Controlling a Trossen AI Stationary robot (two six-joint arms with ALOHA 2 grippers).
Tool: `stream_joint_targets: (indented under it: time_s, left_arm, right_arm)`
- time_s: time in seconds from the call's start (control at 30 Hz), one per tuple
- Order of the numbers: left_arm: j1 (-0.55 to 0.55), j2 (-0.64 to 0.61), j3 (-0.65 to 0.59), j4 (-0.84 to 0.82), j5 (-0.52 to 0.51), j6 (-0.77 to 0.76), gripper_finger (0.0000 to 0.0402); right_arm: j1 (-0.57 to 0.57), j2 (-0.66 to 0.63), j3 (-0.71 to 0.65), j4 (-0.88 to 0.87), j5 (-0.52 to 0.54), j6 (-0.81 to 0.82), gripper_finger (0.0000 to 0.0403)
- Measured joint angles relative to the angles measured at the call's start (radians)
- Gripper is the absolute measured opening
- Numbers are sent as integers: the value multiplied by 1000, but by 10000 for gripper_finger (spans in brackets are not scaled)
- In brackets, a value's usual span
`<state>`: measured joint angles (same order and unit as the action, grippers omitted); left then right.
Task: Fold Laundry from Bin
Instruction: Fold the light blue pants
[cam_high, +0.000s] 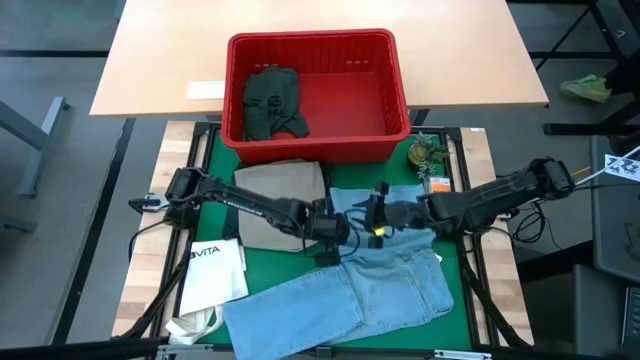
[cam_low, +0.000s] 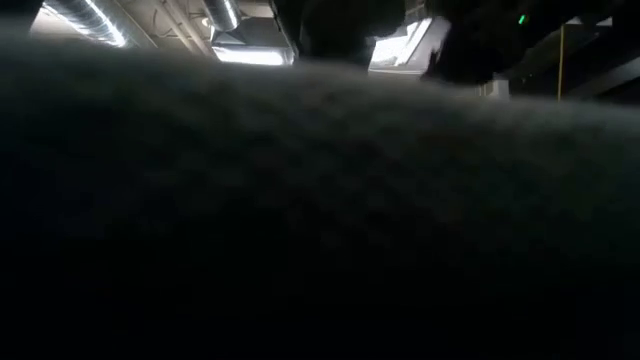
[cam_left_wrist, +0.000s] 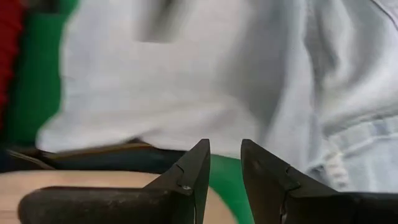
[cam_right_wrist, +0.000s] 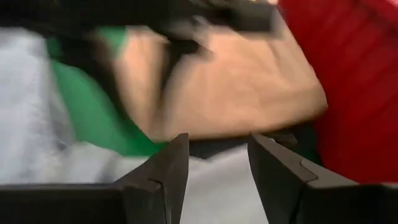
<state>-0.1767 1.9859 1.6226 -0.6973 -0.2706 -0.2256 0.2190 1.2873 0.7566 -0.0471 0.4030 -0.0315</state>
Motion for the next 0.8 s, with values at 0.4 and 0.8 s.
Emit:
stream_joint_targets:
  time_s: [0.4,0.8]
  left_arm:
    - [-99,67,0,61,-105,-83,86]
    - [-103,199,2,152,-52,-120,86]
  right_arm:
    - [-222,161,-1,-4,-178,-11,166]
    - [-247,378,1,31,-140,-20,166]
